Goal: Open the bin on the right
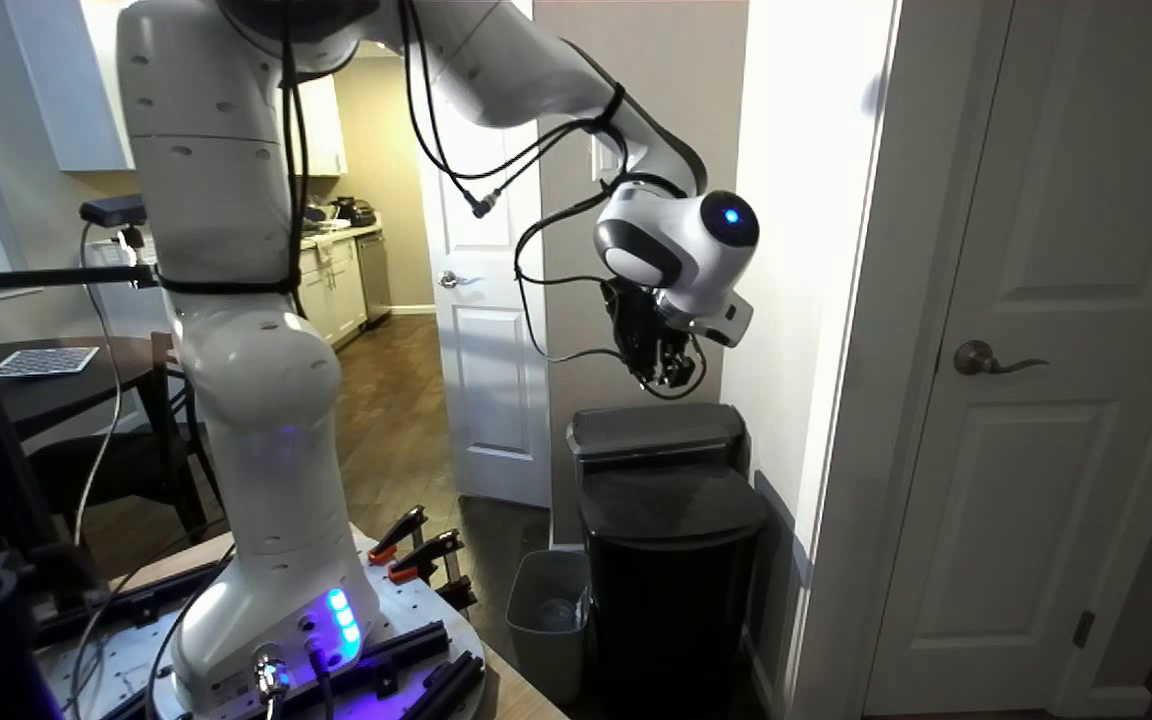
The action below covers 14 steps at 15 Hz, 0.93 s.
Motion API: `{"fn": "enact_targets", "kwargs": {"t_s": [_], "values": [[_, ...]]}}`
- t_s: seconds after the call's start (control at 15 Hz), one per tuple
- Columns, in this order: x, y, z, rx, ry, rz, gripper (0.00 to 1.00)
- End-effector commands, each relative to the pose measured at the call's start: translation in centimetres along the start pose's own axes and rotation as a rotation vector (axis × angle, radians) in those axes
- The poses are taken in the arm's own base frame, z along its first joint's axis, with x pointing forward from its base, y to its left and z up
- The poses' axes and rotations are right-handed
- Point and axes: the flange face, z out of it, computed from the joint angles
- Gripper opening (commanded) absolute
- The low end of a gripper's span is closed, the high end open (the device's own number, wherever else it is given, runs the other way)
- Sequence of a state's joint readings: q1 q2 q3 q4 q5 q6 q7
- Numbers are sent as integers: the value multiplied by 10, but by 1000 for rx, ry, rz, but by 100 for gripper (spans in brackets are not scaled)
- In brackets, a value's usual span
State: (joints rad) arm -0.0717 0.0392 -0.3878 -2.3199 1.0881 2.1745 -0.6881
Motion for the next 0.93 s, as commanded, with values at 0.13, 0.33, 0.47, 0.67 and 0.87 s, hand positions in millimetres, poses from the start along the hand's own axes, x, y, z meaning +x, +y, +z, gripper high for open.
{"fn": "enact_targets", "kwargs": {"t_s": [0.13,0.33,0.47,0.67,0.87], "values": [[51,36,50,100,67,67,100],[69,55,76,166,98,129,100],[80,68,93,199,106,168,100],[92,85,111,241,106,216,100],[100,100,122,281,103,251,100]]}}
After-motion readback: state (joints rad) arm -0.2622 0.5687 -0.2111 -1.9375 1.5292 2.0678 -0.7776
